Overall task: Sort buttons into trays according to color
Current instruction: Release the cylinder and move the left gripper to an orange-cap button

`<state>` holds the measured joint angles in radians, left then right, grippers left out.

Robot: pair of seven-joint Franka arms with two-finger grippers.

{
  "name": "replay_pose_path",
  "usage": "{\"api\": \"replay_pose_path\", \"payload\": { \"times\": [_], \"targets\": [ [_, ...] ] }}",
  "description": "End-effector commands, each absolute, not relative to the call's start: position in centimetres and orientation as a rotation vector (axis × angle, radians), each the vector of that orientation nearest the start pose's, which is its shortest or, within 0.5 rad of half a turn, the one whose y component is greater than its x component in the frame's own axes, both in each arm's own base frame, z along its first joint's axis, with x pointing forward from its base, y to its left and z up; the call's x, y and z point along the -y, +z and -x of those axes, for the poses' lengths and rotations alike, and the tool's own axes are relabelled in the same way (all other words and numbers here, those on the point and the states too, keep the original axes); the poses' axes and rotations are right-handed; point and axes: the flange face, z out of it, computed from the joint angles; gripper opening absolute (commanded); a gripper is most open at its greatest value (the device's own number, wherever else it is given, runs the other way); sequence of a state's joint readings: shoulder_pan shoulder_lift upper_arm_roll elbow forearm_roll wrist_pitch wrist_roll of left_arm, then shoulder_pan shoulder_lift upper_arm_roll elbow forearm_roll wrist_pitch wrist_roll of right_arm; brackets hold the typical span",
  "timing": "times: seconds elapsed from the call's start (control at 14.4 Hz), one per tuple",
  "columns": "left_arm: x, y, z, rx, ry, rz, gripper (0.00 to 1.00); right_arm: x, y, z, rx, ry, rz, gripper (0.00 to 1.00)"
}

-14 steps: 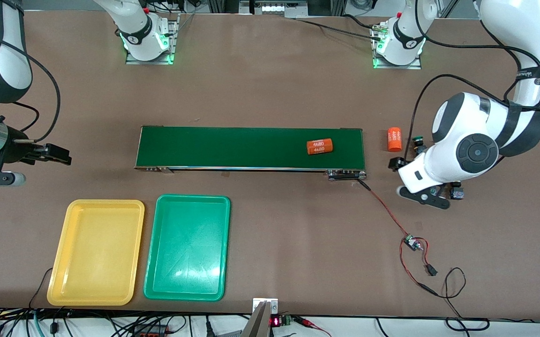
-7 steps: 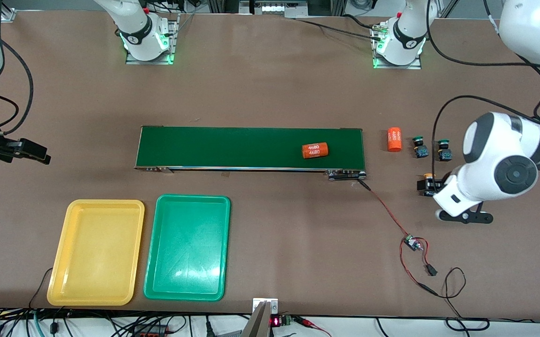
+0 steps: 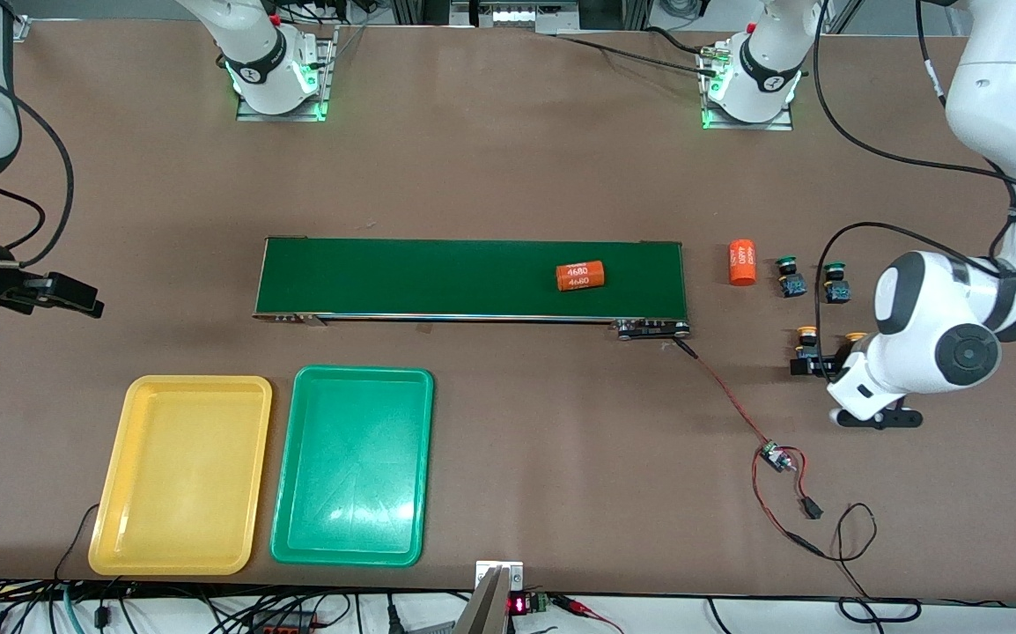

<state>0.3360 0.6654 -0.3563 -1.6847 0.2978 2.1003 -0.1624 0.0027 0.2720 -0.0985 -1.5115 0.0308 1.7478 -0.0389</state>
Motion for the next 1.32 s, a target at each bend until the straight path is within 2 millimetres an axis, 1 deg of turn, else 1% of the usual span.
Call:
{"api": "replay_pose_path", "payload": {
  "times": [0.0,0.07,0.14,0.21,0.28,0.35,0.42,0.48,0.55,0.62,0.69,0.76,0.83,0.9,0.97,1.11,1.18,1.25],
  "targets": [
    [-1.4,20.1,-63.4,-0.049,0.337,3.071,1.0,6.7,50.7,-63.1,-0.158,0.136,3.107,1.0],
    [-1.2,19.4,-62.8,-0.054,0.366,3.068,0.98,7.0,50.6,-63.4,-0.167,0.116,3.101,1.0],
    [-1.1,18.6,-62.1,-0.062,0.394,3.067,0.97,6.6,50.5,-63.9,-0.167,0.076,3.085,1.0],
    [-1.4,18.2,-61.7,-0.054,0.408,3.068,0.94,6.4,50.3,-64.2,-0.174,0.054,3.064,1.0],
    [-1.8,18.0,-61.8,-0.047,0.404,3.071,0.91,6.4,48.8,-64.4,-0.162,0.098,3.068,1.0],
    [-2.1,18.0,-61.8,-0.066,0.401,3.071,0.87,6.9,48.1,-64.4,-0.166,0.124,3.058,1.0],
    [-2.4,18.0,-61.9,-0.082,0.396,3.075,0.86,8.1,47.4,-64.7,-0.196,0.125,3.052,1.0],
    [-2.6,17.7,-61.9,-0.08,0.389,3.08,0.86,8.4,47.0,-64.9,-0.21,0.118,3.04,1.0],
    [-2.6,17.4,-61.9,-0.079,0.393,3.083,0.86,8.4,47.3,-65.0,-0.22,0.106,3.036,1.0],
    [-2.6,17.4,-61.9,-0.077,0.391,3.084,0.86,7.9,48.2,-65.3,-0.203,0.069,3.05,1.0],
    [-2.6,17.5,-61.9,-0.076,0.389,3.085,0.86,7.5,49.9,-65.7,-0.181,0.022,3.07,1.0],
    [-2.7,17.5,-62.0,-0.076,0.387,3.085,0.86,7.1,51.2,-65.9,-0.16,-0.012,3.092,1.0],
    [-2.7,17.6,-62.0,-0.075,0.384,3.085,0.86,7.0,51.9,-65.8,-0.155,-0.028,3.101,1.0],
    [-2.7,17.5,-62.1,-0.076,0.384,3.084,0.86,7.0,53.0,-65.5,-0.152,-0.053,3.115,1.0],
    [-2.8,17.6,-62.1,-0.074,0.382,3.084,0.86,6.9,53.5,-65.6,-0.142,-0.063,3.127,1.0],
    [-2.7,17.7,-62.1,-0.059,0.383,3.082,0.86,7.1,56.1,-64.1,-0.155,-0.067,3.117,1.0],
    [-2.6,17.7,-62.1,-0.055,0.384,3.082,0.86,7.3,57.1,-62.7,-0.187,-0.003,3.11,1.0],
    [-2.6,17.7,-62.1,-0.055,0.384,3.082,0.86,7.2,58.0,-61.4,-0.279,0.068,3.102,1.0]
  ]
}}
